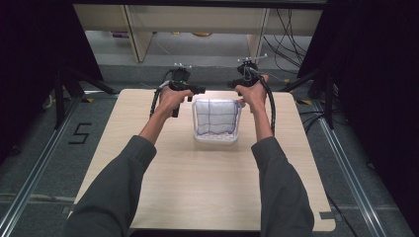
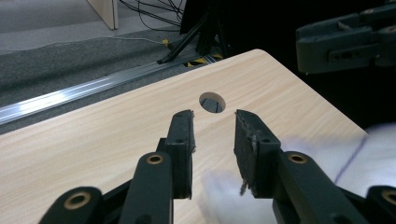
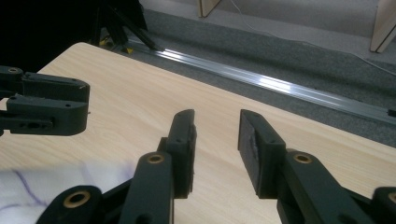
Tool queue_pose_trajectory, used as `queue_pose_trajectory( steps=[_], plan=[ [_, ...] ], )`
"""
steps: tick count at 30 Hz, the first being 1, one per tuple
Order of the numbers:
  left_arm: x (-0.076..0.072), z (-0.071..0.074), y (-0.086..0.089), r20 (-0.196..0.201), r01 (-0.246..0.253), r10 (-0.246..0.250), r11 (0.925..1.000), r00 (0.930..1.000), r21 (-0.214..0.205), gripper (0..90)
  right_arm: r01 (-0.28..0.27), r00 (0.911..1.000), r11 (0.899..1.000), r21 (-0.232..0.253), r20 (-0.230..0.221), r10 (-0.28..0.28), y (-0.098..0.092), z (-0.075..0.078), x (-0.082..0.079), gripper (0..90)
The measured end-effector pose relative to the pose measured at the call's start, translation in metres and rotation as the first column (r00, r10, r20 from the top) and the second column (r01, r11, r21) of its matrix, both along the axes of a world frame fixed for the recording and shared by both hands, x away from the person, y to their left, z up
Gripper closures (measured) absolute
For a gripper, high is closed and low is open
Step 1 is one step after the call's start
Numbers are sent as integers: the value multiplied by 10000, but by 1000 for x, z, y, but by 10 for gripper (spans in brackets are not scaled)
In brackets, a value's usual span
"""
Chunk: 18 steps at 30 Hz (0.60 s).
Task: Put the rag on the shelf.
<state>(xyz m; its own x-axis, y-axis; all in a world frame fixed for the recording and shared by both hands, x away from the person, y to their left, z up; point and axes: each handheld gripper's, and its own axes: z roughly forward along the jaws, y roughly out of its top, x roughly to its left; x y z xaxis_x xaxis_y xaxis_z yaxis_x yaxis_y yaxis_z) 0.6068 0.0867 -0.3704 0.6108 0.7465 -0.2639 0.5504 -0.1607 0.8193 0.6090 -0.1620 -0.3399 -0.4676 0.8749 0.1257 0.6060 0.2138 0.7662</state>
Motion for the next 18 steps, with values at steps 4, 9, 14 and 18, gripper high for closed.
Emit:
queue_pose_trajectory(
  steps=[4, 9, 14, 18],
  plan=[
    [-6, 5, 9, 108, 40, -40, 10000, 9999, 16, 658, 0, 9999, 10000, 36, 126, -1, -5, 7, -4, 635],
    [-16, 10, 21, 212, 61, -63, 9999, 9998, 121, 637, 26, 9998, 10000, -14, 178, -25, -13, 14, -12, 613],
    [-29, 8, 32, 249, 51, -56, 9998, 9997, 193, 566, -61, 9996, 10000, 33, 260, 60, -15, 20, -21, 581],
    [-37, 6, 41, 156, -124, 123, 9999, 9998, 20, 513, -254, 9983, 9996, -101, 521, 259, -16, 23, -29, 557]
  ],
)
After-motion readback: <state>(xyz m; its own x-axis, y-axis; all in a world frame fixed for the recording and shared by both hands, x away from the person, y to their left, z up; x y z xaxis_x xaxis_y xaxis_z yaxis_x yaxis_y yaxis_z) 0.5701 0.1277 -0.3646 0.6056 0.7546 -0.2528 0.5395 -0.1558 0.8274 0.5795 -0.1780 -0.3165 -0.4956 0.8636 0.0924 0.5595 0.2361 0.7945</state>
